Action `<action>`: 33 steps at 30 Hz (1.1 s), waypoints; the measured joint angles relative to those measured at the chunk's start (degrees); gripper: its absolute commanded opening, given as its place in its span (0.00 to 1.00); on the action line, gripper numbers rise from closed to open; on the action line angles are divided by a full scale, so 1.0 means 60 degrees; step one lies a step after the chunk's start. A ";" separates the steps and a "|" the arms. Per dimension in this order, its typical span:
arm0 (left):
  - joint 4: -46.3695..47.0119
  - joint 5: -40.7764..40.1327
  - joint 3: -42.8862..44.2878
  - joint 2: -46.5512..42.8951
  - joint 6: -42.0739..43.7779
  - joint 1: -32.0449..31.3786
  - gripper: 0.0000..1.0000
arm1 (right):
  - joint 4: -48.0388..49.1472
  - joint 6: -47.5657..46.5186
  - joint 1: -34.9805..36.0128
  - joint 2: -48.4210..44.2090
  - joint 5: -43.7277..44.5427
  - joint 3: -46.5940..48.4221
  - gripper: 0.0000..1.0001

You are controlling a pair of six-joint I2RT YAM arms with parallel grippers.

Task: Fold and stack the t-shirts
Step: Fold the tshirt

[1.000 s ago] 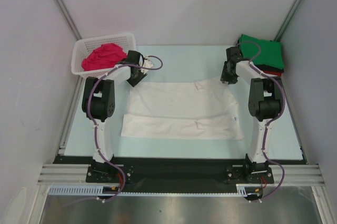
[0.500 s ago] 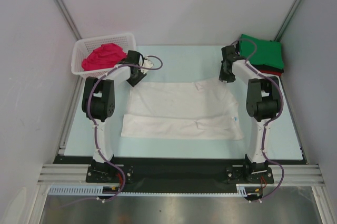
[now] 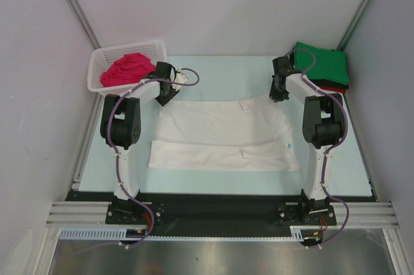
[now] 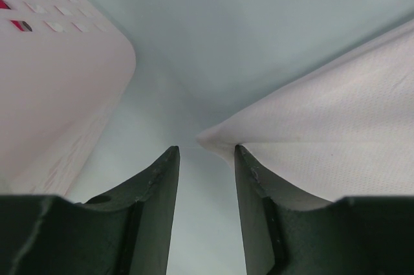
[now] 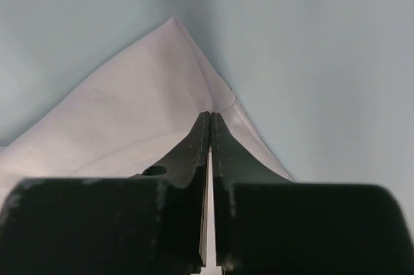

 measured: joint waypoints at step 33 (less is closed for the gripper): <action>-0.1563 0.1749 0.1796 0.1013 -0.0164 0.0171 0.00 | -0.0226 -0.0331 0.0044 -0.2040 -0.0510 -0.0619 0.00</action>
